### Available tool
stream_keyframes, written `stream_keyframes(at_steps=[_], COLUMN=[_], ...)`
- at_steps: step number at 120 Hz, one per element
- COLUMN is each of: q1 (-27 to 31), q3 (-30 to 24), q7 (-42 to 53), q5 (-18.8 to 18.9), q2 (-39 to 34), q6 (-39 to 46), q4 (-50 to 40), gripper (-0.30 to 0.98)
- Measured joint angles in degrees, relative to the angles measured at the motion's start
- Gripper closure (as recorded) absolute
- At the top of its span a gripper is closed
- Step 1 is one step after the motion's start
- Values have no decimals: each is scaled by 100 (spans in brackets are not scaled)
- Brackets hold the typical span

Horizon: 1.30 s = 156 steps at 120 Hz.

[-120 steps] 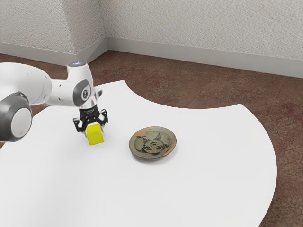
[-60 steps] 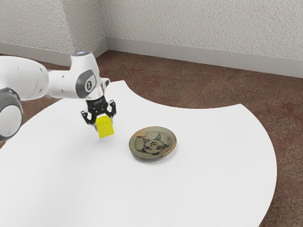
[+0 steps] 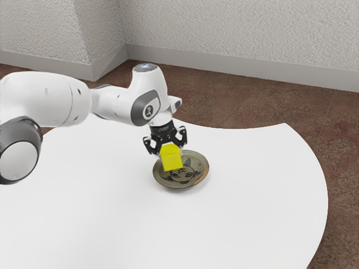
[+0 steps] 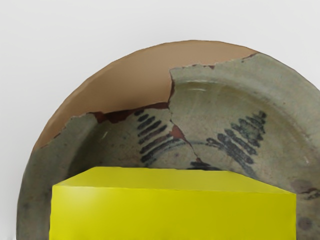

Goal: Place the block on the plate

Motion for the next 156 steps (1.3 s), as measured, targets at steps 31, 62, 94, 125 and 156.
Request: stream_keyframes(at_steps=[31, 62, 94, 125, 156], q1=[-94, -20, 181, 703, 943], q3=[-24, -165, -227, -739, -819], q7=[-45, -28, 426, 1879, 3194], q5=[-35, 76, 402, 795, 828], q2=[79, -287, -1547, -2098, -2293], q6=[173, 129, -784, -1633, -2713], q4=[32, -49, -542, -513, 242], gripper=[21, 6, 2, 1, 0])
